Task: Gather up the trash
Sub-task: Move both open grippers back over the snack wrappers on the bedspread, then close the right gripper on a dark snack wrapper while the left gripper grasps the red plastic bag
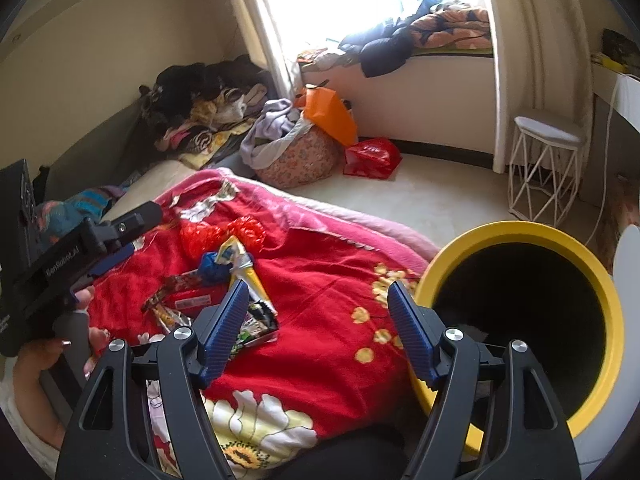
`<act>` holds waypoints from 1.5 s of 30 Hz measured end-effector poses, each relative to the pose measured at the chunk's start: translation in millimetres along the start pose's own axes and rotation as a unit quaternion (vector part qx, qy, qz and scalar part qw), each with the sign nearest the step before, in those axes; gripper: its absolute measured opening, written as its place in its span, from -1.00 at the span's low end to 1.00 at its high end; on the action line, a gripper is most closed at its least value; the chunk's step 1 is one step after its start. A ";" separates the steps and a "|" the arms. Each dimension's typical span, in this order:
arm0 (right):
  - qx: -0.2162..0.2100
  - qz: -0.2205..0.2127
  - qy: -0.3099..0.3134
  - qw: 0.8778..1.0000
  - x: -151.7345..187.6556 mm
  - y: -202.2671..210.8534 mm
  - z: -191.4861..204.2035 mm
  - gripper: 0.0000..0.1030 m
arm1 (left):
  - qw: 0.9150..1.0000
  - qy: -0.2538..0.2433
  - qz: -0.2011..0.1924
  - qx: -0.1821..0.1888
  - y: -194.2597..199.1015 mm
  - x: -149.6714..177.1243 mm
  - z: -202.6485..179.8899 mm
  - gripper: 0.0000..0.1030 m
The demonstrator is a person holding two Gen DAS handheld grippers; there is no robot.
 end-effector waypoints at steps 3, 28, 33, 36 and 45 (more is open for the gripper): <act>-0.005 0.008 0.012 1.000 2.0 -9.6 10.2 0.35 | 1.000 0.007 -0.002 -0.011 3.5 -2.0 13.8 0.79; -0.043 0.112 0.039 0.992 43.7 -101.6 63.1 0.35 | 0.995 0.046 0.066 -0.059 -41.1 -12.2 114.4 0.67; -0.057 0.145 0.028 0.987 56.9 -121.1 69.5 0.35 | 0.993 0.055 0.089 -0.057 -58.5 -11.9 124.0 0.51; -0.064 0.151 0.027 0.986 61.7 -125.2 72.0 0.24 | 0.991 0.061 0.100 -0.058 -67.8 -11.8 126.6 0.43; -0.099 0.155 0.042 0.982 71.8 -114.0 80.6 -0.64 | 0.988 0.080 0.121 -0.053 -89.4 -7.5 131.8 -0.13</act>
Point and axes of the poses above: each gripper's, at about its wrist camera, not at the fingertips, and y roughly against the way its jaws point, z to its left, x to its underside, the point moved 9 cm from there along -y, roughly the way its jaws point, and after that the axes turned 11 degrees about x, right-handed, at the moved point
